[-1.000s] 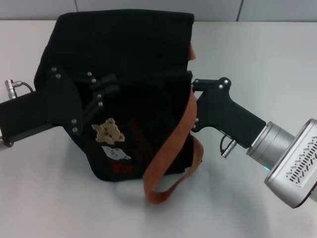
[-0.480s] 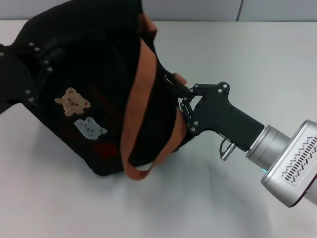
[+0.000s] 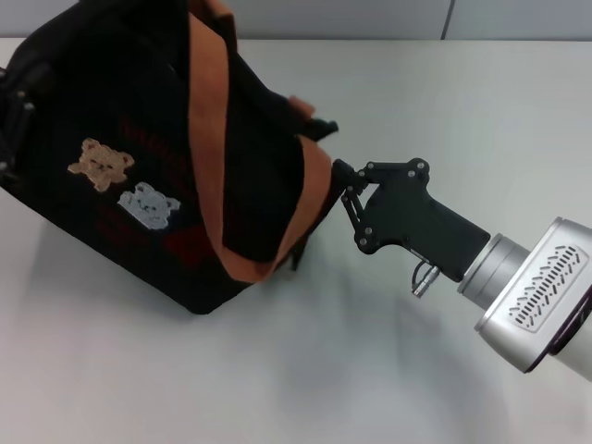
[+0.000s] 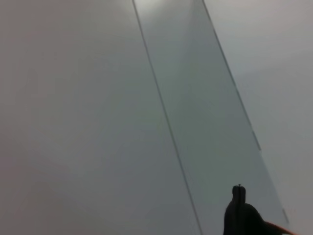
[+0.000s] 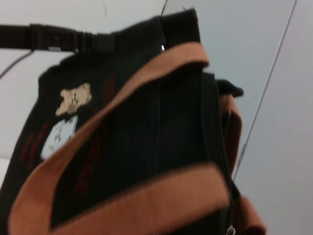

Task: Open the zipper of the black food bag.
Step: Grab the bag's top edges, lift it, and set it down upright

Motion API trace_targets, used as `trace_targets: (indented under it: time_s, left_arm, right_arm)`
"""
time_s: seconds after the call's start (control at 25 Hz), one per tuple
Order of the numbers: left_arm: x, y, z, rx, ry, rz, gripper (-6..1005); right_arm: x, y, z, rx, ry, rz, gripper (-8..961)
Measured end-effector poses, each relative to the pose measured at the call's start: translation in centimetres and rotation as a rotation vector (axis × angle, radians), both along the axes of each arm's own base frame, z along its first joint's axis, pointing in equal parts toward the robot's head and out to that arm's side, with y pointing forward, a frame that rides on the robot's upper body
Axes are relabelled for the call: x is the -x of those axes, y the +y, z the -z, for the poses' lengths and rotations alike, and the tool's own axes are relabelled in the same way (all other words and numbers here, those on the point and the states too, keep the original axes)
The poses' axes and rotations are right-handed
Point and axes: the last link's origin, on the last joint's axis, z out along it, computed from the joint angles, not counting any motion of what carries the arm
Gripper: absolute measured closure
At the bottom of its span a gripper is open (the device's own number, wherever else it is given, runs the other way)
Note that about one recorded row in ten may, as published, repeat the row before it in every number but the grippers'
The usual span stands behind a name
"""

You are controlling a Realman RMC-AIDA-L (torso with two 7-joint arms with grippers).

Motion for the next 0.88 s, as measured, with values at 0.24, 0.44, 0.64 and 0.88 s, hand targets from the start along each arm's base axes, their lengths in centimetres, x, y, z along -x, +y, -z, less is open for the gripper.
trace_targets:
  time_s: [0.24, 0.44, 0.64, 0.88]
  left_arm:
    - [0.9, -0.3, -1.0, -0.049, -0.009, -0.042, 925]
    - [1.4, -0.6, -1.4, -0.067, -0.020, -0.067, 925]
    - [2.2, -1.2, -1.9, -0.088, -0.028, -0.098, 925]
    - [2.6, -1.5, -2.1, -0.101, -0.031, -0.115, 925]
  right_arm:
    - [-0.8, 0.3, -0.1, -0.015, -0.012, 0.048, 954]
    - [-1.2, 0.6, -0.6, -0.042, -0.002, 0.080, 954]
    - [-1.7, 0.9, -1.1, -0.067, 0.001, 0.105, 953]
    - [-2.3, 1.1, -1.5, -0.064, 0.004, 0.125, 953]
